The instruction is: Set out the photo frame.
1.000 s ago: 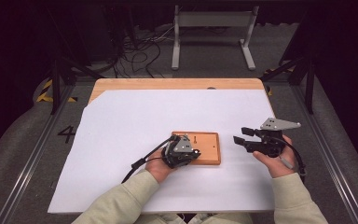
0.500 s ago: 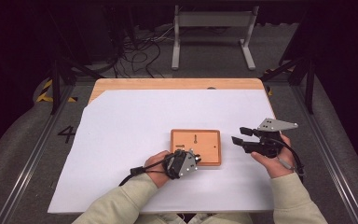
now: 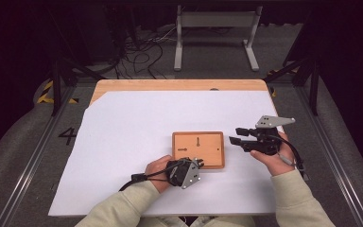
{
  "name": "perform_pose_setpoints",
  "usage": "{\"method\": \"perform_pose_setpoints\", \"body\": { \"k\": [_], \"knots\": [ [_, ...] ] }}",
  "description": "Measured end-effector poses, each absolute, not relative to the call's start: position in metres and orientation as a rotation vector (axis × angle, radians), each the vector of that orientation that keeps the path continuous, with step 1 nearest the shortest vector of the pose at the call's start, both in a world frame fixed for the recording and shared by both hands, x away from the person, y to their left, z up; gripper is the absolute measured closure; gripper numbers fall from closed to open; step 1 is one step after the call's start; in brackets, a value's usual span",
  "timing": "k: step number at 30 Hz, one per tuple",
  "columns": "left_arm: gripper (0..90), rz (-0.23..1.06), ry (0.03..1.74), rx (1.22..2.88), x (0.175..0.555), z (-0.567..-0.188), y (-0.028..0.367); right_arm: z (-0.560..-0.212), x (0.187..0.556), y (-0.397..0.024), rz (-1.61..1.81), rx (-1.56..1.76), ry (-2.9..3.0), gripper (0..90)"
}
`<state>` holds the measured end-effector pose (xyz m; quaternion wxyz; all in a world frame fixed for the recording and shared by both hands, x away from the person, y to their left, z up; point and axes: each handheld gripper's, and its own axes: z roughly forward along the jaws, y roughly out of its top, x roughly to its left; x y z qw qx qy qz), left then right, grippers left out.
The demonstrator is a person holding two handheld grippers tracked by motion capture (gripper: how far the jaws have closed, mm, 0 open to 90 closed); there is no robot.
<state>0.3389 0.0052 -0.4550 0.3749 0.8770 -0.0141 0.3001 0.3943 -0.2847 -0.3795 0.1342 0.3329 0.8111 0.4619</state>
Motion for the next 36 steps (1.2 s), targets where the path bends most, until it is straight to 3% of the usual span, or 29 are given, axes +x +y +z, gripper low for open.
{"method": "perform_pose_setpoints", "body": {
  "k": [8, 14, 36],
  "knots": [
    [84.2, 0.773, -0.033, 2.244, 0.338, -0.455, 0.005, -0.39, 0.422, -0.263, 1.206, 1.09, 2.542, 32.4],
    [84.2, 0.77, -0.026, 2.244, 0.338, -0.455, 0.005, -0.396, 0.437, -0.251, 1.164, 1.103, 2.633, 25.7],
    [84.2, 0.762, -0.022, 2.248, 0.339, -0.455, 0.005, -0.425, 0.466, -0.226, 1.214, 1.202, 2.814, 24.5]
  ]
}}
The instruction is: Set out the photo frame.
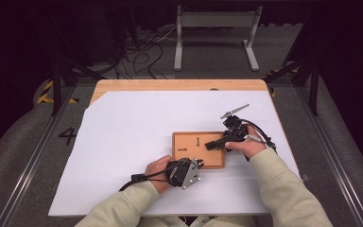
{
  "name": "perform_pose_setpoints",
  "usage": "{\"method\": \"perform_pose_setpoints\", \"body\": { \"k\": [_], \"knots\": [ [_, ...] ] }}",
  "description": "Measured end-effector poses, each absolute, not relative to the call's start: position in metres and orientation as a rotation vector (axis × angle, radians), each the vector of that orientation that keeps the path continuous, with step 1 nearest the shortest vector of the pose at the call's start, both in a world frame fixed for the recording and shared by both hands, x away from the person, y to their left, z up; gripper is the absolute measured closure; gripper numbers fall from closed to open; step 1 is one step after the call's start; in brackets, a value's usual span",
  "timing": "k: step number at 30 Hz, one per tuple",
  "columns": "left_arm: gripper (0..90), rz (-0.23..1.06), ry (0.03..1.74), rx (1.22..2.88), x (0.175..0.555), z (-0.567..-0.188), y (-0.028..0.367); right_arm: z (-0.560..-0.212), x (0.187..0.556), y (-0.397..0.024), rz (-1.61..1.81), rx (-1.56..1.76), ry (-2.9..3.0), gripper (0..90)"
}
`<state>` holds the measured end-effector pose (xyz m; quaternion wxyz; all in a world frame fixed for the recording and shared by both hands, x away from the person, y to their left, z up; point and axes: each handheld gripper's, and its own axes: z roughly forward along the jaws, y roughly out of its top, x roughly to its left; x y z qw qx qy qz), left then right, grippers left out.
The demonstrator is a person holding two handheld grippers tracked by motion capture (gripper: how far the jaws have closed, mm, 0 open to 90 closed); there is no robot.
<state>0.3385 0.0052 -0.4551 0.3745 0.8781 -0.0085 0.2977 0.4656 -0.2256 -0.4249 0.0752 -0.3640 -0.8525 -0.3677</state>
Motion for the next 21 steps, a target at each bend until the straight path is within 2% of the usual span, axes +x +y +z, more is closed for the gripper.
{"method": "perform_pose_setpoints", "body": {
  "k": [9, 11, 14, 21],
  "knots": [
    [82.9, 0.762, -0.033, 2.252, 0.335, -0.454, 0.004, -0.423, 0.469, -0.233, -1.098, -1.022, -2.476, 39.8],
    [79.8, 0.678, -0.019, 2.252, 0.337, -0.45, 0.007, -0.422, 0.468, -0.233, -1.097, -1.006, -2.48, 41.4],
    [69.2, 0.58, 0.01, 2.215, 0.338, -0.44, 0.014, -0.419, 0.466, -0.233, -1.096, -0.977, -2.484, 44.5],
    [60.2, 0.403, 0.128, 2.107, 0.345, -0.423, 0.039, -0.413, 0.46, -0.232, -1.095, -0.933, -2.541, 45.9]
  ]
}}
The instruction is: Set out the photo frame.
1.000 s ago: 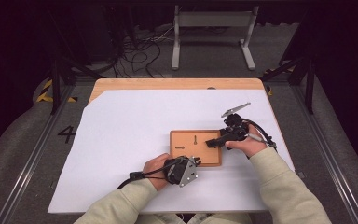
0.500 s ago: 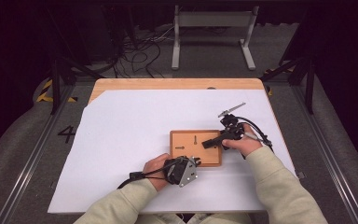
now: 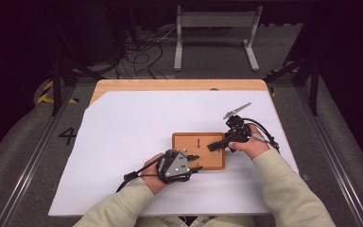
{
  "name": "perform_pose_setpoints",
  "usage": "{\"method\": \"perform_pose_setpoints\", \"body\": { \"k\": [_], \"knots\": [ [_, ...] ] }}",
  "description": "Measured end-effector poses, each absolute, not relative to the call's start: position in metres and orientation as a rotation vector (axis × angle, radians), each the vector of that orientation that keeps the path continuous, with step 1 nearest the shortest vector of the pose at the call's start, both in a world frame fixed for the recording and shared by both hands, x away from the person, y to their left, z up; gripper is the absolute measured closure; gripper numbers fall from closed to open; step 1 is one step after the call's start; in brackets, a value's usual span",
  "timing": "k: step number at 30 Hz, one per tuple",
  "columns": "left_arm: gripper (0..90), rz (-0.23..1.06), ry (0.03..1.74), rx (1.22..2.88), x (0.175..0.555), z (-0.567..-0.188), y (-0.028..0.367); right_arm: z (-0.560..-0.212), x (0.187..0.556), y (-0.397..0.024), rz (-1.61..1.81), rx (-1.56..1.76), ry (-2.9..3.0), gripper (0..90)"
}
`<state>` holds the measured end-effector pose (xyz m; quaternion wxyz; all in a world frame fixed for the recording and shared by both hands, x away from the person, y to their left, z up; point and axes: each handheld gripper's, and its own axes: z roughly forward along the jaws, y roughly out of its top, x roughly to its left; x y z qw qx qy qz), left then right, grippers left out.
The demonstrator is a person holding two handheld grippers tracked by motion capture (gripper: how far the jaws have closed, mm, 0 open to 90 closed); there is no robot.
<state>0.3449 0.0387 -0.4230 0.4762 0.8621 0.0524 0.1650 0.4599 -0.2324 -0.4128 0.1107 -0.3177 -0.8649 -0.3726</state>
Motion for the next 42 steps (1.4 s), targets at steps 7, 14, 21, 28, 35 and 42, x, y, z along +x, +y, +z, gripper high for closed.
{"method": "perform_pose_setpoints", "body": {
  "k": [7, 14, 21, 28, 35, 42],
  "knots": [
    [54.2, 0.326, 0.195, 2.012, 0.348, -0.409, 0.066, -0.407, 0.452, -0.232, -1.105, -0.865, -2.618, 46.9],
    [50.4, 0.325, 0.267, 1.956, 0.351, -0.403, 0.093, -0.401, 0.442, -0.232, -1.108, -0.78, -2.696, 49.7],
    [49.4, 0.347, 0.318, 1.899, 0.355, -0.398, 0.115, -0.394, 0.428, -0.234, -1.109, -0.658, -2.77, 55.6],
    [48.9, 0.351, 0.371, 1.872, 0.36, -0.397, 0.13, -0.387, 0.416, -0.233, -1.085, -0.527, -2.853, 60.1],
    [49.0, 0.316, 0.441, 1.859, 0.371, -0.406, 0.138, -0.381, 0.403, -0.231, -1.047, -0.4, -2.911, 65.7],
    [49.0, 0.299, 0.504, 1.836, 0.38, -0.41, 0.147, -0.377, 0.392, -0.227, -1.001, -0.278, -2.953, 70.6]
  ]
}}
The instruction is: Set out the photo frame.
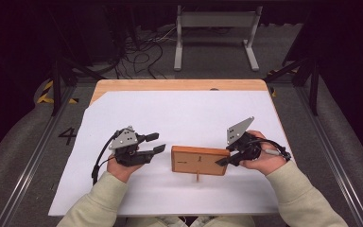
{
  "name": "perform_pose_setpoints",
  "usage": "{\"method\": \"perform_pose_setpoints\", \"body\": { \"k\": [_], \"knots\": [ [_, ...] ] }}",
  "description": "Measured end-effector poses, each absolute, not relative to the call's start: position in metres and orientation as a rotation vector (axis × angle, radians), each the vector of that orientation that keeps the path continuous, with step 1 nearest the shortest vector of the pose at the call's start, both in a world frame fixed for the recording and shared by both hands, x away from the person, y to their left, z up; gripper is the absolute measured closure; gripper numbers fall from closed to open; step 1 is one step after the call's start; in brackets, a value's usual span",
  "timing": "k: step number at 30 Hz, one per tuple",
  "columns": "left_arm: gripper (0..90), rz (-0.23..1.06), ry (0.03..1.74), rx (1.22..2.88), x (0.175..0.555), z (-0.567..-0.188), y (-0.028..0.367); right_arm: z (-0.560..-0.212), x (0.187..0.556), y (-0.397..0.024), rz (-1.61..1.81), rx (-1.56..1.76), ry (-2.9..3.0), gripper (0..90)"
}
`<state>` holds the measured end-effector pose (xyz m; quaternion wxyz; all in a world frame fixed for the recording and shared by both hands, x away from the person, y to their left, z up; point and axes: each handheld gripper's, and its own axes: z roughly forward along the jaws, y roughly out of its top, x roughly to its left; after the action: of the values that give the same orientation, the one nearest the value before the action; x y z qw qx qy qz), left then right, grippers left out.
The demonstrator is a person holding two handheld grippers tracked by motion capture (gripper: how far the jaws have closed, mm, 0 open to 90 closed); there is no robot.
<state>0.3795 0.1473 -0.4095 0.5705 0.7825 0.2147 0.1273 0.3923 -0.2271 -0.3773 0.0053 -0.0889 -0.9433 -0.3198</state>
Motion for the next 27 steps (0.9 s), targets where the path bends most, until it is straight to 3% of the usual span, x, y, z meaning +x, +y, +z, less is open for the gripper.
{"method": "perform_pose_setpoints", "body": {
  "k": [17, 27],
  "knots": [
    [48.9, 0.293, 0.52, 1.854, 0.382, -0.414, 0.148, -0.376, 0.367, -0.222, -0.991, -0.011, -3.159, 70.3],
    [47.5, 0.297, 0.534, 1.863, 0.383, -0.416, 0.147, -0.381, 0.354, -0.224, -1.002, -0.036, -3.114, 61.0]
  ]
}}
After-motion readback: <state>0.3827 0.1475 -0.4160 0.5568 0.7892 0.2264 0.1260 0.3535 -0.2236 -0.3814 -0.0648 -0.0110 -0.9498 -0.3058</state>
